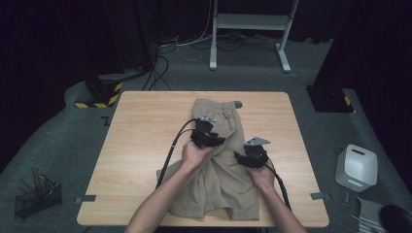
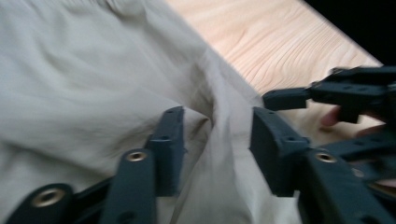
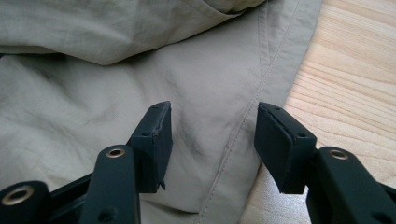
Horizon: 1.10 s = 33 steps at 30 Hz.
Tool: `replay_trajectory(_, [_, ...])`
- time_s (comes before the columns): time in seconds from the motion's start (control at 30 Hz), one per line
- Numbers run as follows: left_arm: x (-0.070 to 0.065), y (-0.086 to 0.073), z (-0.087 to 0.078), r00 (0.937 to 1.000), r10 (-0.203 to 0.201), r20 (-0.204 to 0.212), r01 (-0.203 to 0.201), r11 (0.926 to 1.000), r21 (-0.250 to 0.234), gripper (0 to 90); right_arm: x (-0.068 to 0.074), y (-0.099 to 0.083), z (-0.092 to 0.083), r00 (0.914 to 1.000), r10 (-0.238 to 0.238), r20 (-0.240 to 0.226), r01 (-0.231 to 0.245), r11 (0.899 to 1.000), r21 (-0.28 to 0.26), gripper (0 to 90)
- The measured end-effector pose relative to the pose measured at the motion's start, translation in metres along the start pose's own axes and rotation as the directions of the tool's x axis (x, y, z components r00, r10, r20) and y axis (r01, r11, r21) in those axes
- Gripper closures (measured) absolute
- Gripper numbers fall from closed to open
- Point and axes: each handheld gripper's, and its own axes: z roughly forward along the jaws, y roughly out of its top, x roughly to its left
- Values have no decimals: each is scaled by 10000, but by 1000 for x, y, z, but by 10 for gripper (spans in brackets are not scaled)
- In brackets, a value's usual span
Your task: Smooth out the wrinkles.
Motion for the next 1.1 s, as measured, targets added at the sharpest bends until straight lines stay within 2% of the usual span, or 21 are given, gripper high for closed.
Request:
replay_trajectory(0.03, [0,0,0,10000,0,0,0,10000,0,500,-1,0,0,10000,-68,15,68,10000,-25,460])
replay_trajectory(0.07, [0,0,-7,10000,37,-28,-37,9999,-117,480,-2,0,-1,10000,-32,81,32,10000,-24,461])
replay_trajectory(0.1, [2,-5,-27,9997,165,-159,-172,9991,-399,462,-5,-1,-3,9998,170,79,-169,9998,-114,464])
replay_trajectory(0.13, [2,-5,-27,9997,165,-159,-172,9991,-399,450,-7,-2,-5,9995,308,3,-308,9994,-181,467])
replay_trajectory(0.17, [5,-15,-45,9992,183,-342,-202,9983,-555,439,-9,-2,-9,9986,512,-129,-515,9983,-273,470])
replay_trajectory(0.2, [7,-21,-51,9990,175,-416,-200,9980,-603,430,-10,-3,-14,9982,562,-201,-569,9978,-341,471])
replay_trajectory(0.23, [7,-21,-51,9990,175,-416,-200,9980,-603,427,-10,-3,-14,9982,562,-201,-569,9978,-341,471])
replay_trajectory(0.33, [14,-50,-61,9980,55,-626,-86,9987,-497,418,-4,-6,-27,9989,210,-417,-223,9993,-295,473])
replay_trajectory(0.37, [14,-50,-61,9980,55,-626,-86,9987,-497,415,-1,-9,-30,9987,121,-499,-133,9996,-249,474])
replay_trajectory(0.47, [16,-72,-55,9988,-91,-486,83,9998,-166,415,5,-16,-32,9977,-47,-680,33,9998,-202,476])
replay_trajectory(0.53, [15,-76,-50,9987,-65,-508,65,10000,-3,432,10,-20,-31,9967,-37,-810,27,9999,-125,481])
replay_trajectory(0.6, [12,-86,-34,9958,329,-854,-281,9980,571,459,15,-22,-29,9962,-196,-850,197,9998,-2,483])
replay_trajectory(0.67, [11,-87,-29,9944,433,-961,-368,9970,684,492,21,-22,-26,9971,-588,-487,591,9982,46,491])
replay_trajectory(0.73, [13,-89,-21,9919,507,-1166,-415,9959,801,507,22,-21,-25,9967,-705,-414,706,9975,28,493])
replay_trajectory(0.8, [18,-87,-15,9907,409,-1296,-306,9963,804,522,21,-19,-21,9969,-683,-385,680,9977,-79,498])
replay_trajectory(0.83, [22,-84,-12,9879,397,-1499,-280,9965,792,529,21,-18,-19,9975,-600,-364,598,9982,-67,499])
replay_trajectory(0.87, [32,-76,-7,9811,338,-1907,-187,9966,802,544,18,-11,-11,9977,-607,-296,605,9981,-88,499])
replay_trajectory(0.93, [37,-73,-5,9807,149,-1952,3,9970,776,550,18,-7,-7,9981,-554,-285,552,9984,-79,499])
replay_trajectory(0.97, [47,-65,-3,9776,-103,-2104,291,9958,867,551,15,1,2,9981,-569,-233,567,9984,-86,499])
replay_trajectory(1.0, [50,-62,-5,9761,-203,-2164,394,9957,843,552,15,4,4,9985,-513,-194,512,9987,-87,499])
replay_trajectory(1.1, [50,-61,-14,9756,-188,-2188,360,9965,749,553,14,8,9,9990,-426,-139,425,9991,-83,499])
